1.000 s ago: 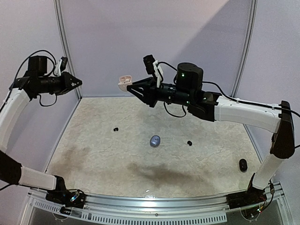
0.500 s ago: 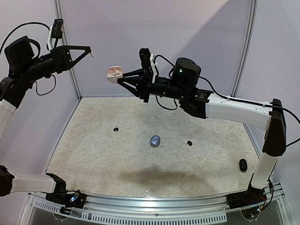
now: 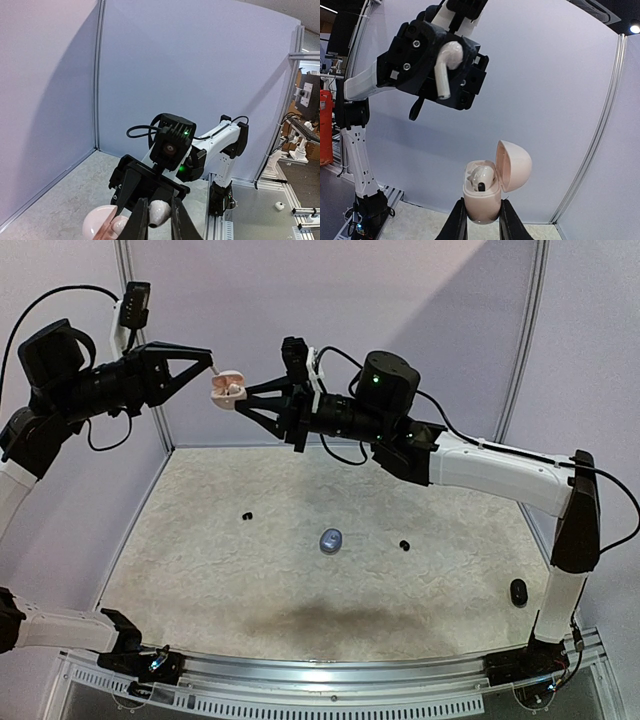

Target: Insert the wireless bluetooth earbuds into the charging case

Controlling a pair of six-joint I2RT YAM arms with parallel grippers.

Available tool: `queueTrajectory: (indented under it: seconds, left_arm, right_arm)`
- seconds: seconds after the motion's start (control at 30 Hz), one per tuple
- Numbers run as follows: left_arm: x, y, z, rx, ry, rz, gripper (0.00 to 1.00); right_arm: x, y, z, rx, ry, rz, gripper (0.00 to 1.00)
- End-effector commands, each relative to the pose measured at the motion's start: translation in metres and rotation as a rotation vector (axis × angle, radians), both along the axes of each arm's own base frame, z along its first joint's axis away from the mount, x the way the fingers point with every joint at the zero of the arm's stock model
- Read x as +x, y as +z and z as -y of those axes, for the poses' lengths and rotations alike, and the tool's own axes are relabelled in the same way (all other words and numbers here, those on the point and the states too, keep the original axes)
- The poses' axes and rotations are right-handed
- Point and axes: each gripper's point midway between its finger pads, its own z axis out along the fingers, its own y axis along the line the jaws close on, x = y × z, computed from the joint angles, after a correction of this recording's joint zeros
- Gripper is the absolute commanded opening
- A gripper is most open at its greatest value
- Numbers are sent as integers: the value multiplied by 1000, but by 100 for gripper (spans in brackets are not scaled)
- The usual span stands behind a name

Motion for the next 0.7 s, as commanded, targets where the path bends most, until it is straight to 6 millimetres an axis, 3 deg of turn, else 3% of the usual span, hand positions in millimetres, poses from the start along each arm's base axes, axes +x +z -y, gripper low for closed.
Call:
queueTrajectory:
  seconds: [0.0,0.4,0.67]
  left_arm:
    - [-4,-10,6,35,-25,32,0]
    - [-1,-33,1,110,27,18,0]
    - [7,-34,-6,138,89,50,0]
  right_arm:
    - [-8,1,-2,-21,2,41,0]
    - [-14,14,3,25,13,53,0]
    - [-16,13,5,22,22,44,0]
